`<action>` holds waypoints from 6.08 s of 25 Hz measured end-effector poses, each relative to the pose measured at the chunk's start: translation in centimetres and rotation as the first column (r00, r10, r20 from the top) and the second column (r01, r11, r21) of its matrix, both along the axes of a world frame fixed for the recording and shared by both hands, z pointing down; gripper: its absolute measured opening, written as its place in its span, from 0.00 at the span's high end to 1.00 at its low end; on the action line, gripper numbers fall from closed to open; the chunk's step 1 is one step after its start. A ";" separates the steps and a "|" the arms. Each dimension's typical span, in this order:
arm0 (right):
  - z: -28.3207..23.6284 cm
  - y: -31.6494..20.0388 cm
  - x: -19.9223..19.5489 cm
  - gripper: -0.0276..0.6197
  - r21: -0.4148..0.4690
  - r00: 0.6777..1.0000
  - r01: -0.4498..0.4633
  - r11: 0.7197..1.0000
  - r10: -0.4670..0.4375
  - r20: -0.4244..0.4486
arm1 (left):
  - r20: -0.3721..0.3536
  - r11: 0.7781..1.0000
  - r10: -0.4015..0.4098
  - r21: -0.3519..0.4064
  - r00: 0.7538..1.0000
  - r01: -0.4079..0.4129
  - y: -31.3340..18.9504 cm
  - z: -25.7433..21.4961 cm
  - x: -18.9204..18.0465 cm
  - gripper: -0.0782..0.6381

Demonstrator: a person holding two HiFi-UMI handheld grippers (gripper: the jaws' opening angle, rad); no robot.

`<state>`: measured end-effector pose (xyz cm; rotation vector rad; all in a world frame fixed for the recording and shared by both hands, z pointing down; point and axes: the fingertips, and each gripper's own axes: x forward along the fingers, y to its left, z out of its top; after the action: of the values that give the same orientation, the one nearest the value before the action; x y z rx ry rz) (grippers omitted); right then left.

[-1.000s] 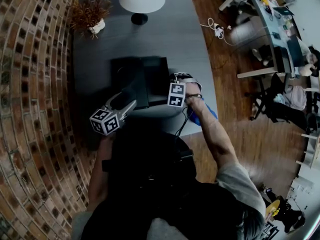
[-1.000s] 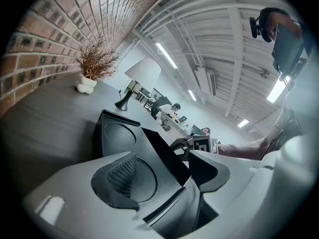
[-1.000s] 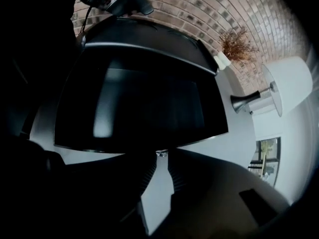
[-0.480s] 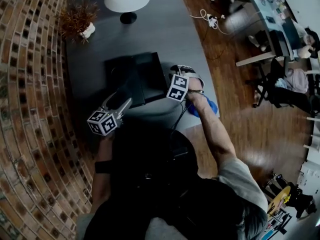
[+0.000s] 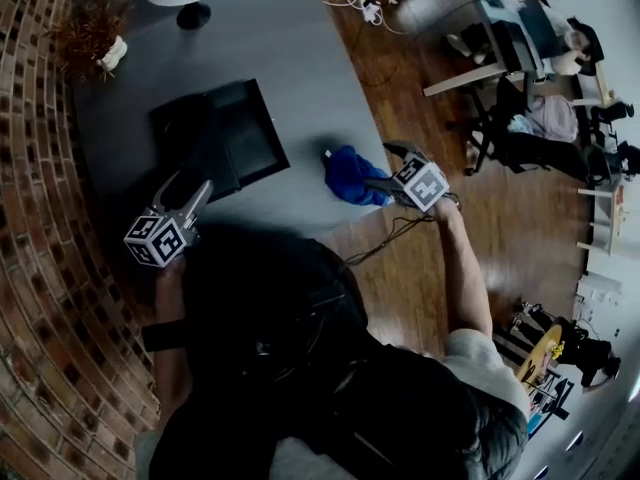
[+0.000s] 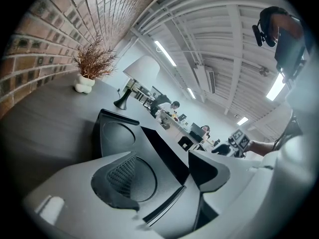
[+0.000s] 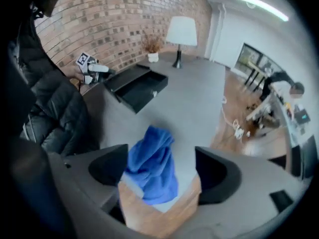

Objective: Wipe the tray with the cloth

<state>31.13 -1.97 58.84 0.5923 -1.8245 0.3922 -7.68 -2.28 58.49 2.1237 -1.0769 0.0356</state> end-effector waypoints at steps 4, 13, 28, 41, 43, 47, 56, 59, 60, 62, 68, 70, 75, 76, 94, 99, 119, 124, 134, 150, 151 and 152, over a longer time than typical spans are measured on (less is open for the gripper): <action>5.2 4.1 0.9 0.25 -0.224 0.887 -0.411 0.884 0.444 0.126 | 0.005 1.000 -0.011 0.005 1.000 0.010 0.2 -0.1 -0.2 0.45; 5.5 0.4 -5.5 0.71 -0.210 0.842 -0.451 0.868 0.491 0.222 | 0.012 1.000 -0.007 0.005 1.000 0.007 0.2 -0.1 0.6 0.45; 10.2 -9.4 -31.2 0.71 0.158 0.719 0.678 0.718 -0.604 -0.342 | 0.031 1.000 -0.010 0.007 0.999 0.010 0.2 0.1 0.7 0.45; 9.4 -13.8 -32.6 0.74 0.286 0.789 0.614 0.735 -0.569 -0.233 | 0.022 1.000 -0.020 -0.006 1.000 0.020 0.1 0.1 0.5 0.45; 9.1 -16.9 -32.6 0.74 0.354 0.877 0.479 0.803 -0.427 -0.218 | 0.024 1.000 -0.022 -0.002 0.999 0.022 0.1 0.0 0.6 0.45; 10.1 -15.3 -34.0 0.74 0.340 0.851 0.525 0.780 -0.482 -0.210 | 0.022 1.000 -0.023 -0.005 0.999 0.023 0.1 0.1 0.9 0.45; 10.2 0.0 -30.0 0.74 0.037 0.248 0.969 0.245 -0.958 -0.146 | 0.029 0.999 -0.043 -0.005 0.999 0.043 -0.1 0.3 0.4 0.45; 10.2 1.2 -28.2 0.75 -0.060 0.070 0.995 0.078 -0.990 -0.123 | 0.026 0.999 -0.049 -0.003 0.998 0.049 -0.2 0.2 0.4 0.45; 10.1 0.0 -28.3 0.75 -0.061 0.083 0.994 0.093 -0.985 -0.154 | 0.024 0.999 -0.049 -0.003 0.999 0.049 -0.1 0.2 0.5 0.45; 9.6 -5.5 -29.8 0.75 0.041 0.247 0.968 0.247 -0.916 -0.316 | 0.022 0.999 -0.048 -0.005 0.999 0.048 0.0 0.2 0.6 0.45; 9.6 -16.8 -31.7 0.74 0.334 0.665 0.733 0.593 -0.520 -0.536 | 0.025 0.999 -0.052 0.003 0.998 0.052 0.0 0.2 0.6 0.45; 10.8 -15.5 -31.1 0.75 0.280 0.634 0.750 0.599 -0.532 -0.562 | 0.023 0.999 -0.051 0.003 0.998 0.051 0.0 0.1 0.7 0.45; 11.0 -6.1 -28.3 0.75 -0.122 0.283 0.922 0.367 -0.856 -0.434 | 0.026 0.999 -0.046 0.007 0.999 0.046 -0.2 0.2 0.6 0.45; 10.9 -3.8 -27.5 0.75 -0.184 0.209 0.939 0.292 -0.905 -0.371 | 0.026 0.999 -0.048 0.008 0.999 0.048 -0.2 0.2 0.5 0.45; 11.4 -15.8 -28.8 0.75 -0.033 0.102 0.975 0.218 -0.580 -0.808 | 0.006 0.998 -0.059 0.024 0.998 0.059 -0.2 -0.2 0.4 0.45; 11.1 -12.7 -27.0 0.75 -0.235 -0.069 0.962 0.137 -0.714 -0.697 | 0.006 0.998 -0.060 0.024 0.998 0.060 -0.2 -0.2 0.4 0.45; 11.4 -15.1 -28.7 0.75 0.004 0.195 0.952 0.305 -0.600 -0.776 | -0.003 0.998 -0.056 0.027 0.998 0.056 -0.1 -0.1 0.5 0.45; 11.5 -5.2 -26.7 0.75 -0.199 0.249 0.910 0.363 -0.865 -0.436 | 0.003 0.998 -0.052 0.027 0.999 0.052 0.0 0.3 0.1 0.45; 2.8 -0.7 -24.9 0.74 0.001 0.826 0.509 0.861 -0.489 0.282 | -0.004 0.998 -0.052 0.020 0.999 0.052 0.3 0.7 -0.1 0.45; 12.4 3.9 2.5 0.61 -0.011 0.987 -0.052 0.999 0.049 -0.155 | -0.022 0.999 -0.044 0.023 0.999 0.045 0.1 0.0 0.6 0.45; 12.0 4.1 2.8 0.54 -0.016 0.982 -0.044 0.999 0.040 -0.183 | -0.027 0.999 -0.046 0.020 0.999 0.047 0.3 0.0 0.5 0.45; 11.2 4.4 3.4 0.38 -0.034 0.977 -0.039 0.999 0.031 -0.213 | -0.031 0.999 -0.050 0.018 0.998 0.050 0.4 0.0 0.4 0.45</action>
<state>34.56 2.40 70.07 0.6171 -1.6009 0.3723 -7.26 -1.89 58.45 2.1064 -1.1160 -0.0304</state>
